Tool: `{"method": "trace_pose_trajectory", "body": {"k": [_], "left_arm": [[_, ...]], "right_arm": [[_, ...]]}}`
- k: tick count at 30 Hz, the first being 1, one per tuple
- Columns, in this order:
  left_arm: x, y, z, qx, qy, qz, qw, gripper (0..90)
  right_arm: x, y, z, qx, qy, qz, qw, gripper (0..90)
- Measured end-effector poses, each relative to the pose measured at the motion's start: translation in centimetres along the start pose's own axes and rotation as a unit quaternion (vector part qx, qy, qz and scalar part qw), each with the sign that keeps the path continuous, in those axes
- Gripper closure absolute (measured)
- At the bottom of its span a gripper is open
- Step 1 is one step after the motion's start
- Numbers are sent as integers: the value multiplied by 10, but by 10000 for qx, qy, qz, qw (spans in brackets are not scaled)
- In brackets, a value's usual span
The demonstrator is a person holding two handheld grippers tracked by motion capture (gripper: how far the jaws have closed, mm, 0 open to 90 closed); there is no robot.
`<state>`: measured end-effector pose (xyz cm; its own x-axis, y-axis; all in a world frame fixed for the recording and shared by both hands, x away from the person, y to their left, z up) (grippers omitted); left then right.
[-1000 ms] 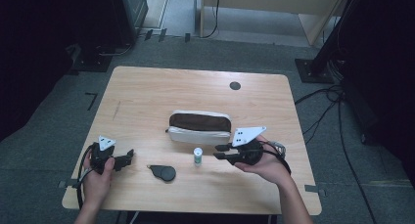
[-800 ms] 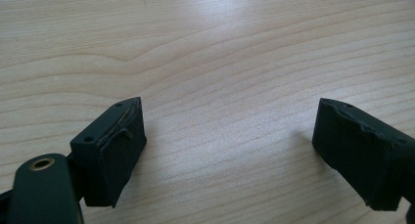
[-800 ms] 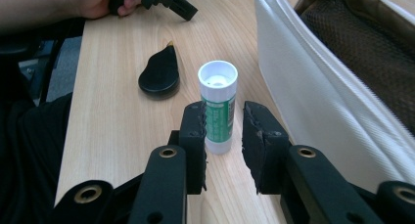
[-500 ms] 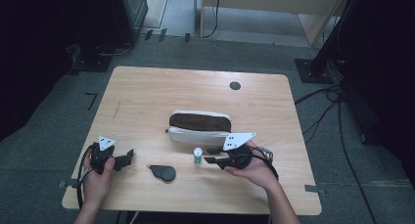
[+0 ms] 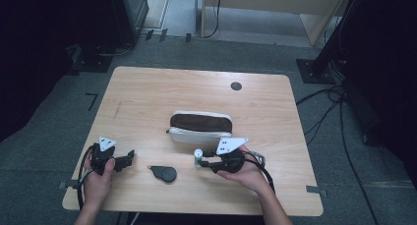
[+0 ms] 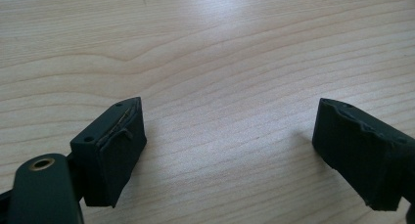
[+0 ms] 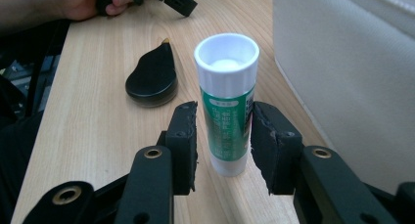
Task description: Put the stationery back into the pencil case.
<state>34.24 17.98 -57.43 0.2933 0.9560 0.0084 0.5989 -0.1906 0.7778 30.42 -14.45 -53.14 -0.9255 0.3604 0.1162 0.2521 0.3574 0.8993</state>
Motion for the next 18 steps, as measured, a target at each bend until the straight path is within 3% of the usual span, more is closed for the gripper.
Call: {"method": "trace_pose_trajectory", "body": {"k": [5, 18], "left_arm": [[0, 0, 0, 1, -1, 1, 10000, 125], [0, 0, 0, 10, -17, 22, 10000, 125]], "right_arm": [[-1, -1, 5, -121, 12, 119, 9999, 625], [-2, -3, 15, -267, -113, 128, 9995, 646]]}}
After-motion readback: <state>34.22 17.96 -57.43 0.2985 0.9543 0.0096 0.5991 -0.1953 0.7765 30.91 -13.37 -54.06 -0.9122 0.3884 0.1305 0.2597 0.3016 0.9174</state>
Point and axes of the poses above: each handheld gripper's, and its own axes: z roughly forward along the jaws, y roughly out of its top, x roughly to its left, the point moved 8 cm from there along z, roughly forward along the jaws, and after that the axes turned 6 degrees about -x, right-handed, at the moved point
